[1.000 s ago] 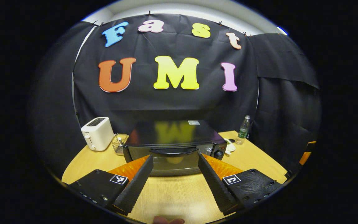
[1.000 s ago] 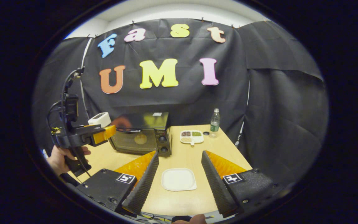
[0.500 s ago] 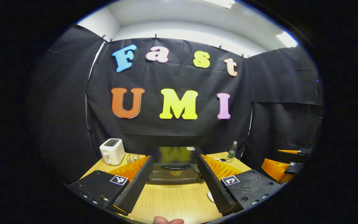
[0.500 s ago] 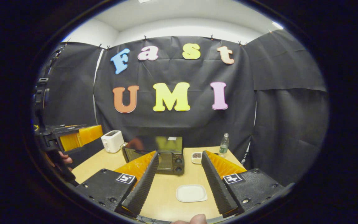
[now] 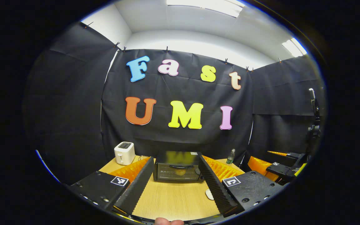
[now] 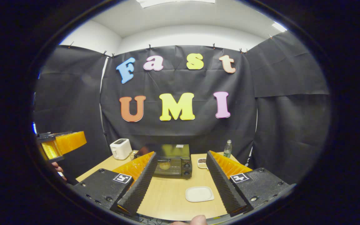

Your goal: Open the electric oven with the left hand, put the food in, and close the electric oven.

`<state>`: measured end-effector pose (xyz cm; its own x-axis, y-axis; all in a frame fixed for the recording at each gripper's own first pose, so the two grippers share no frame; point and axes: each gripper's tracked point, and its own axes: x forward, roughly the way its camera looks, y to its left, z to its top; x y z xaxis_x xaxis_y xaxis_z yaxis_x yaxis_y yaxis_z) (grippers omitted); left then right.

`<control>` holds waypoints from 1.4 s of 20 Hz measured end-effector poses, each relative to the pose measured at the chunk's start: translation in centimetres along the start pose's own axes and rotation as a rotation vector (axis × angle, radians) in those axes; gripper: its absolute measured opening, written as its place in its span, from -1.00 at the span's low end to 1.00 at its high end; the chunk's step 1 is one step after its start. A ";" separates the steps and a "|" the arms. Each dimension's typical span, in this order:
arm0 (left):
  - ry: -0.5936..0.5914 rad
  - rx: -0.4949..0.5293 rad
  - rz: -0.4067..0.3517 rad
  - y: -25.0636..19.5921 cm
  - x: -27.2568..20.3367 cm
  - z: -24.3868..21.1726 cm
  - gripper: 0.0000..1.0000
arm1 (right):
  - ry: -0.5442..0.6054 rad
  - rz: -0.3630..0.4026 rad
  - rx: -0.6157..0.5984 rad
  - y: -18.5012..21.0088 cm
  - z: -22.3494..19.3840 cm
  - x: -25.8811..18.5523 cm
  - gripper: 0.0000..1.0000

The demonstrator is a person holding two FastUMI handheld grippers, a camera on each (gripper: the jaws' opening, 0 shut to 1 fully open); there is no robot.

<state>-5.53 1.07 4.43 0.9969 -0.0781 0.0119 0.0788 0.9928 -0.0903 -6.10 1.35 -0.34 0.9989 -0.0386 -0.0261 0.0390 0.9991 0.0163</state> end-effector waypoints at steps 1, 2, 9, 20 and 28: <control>0.000 0.002 0.005 0.2 -0.6 -0.2 0.87 | 0.004 0.001 0.002 0.2 -0.3 -0.6 0.94; -0.001 0.008 0.013 0.3 -1.0 -0.6 0.87 | 0.006 -0.001 0.002 0.3 -0.4 -1.0 0.94; 0.014 0.020 0.028 0.2 -2.1 -2.1 0.87 | -0.003 0.003 -0.021 0.7 -0.9 -2.3 0.95; 0.016 0.023 0.055 0.6 -2.3 -2.3 0.87 | -0.018 0.051 -0.029 2.2 -0.6 -1.7 0.96; 0.031 0.029 0.071 1.1 -2.0 -2.7 0.87 | -0.007 0.072 -0.017 2.6 -1.0 -1.0 0.96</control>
<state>-7.47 2.03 1.59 0.9997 -0.0099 -0.0244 0.0084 0.9981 -0.0609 -7.01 3.99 -1.28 0.9993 0.0336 -0.0185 -0.0336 0.9994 0.0011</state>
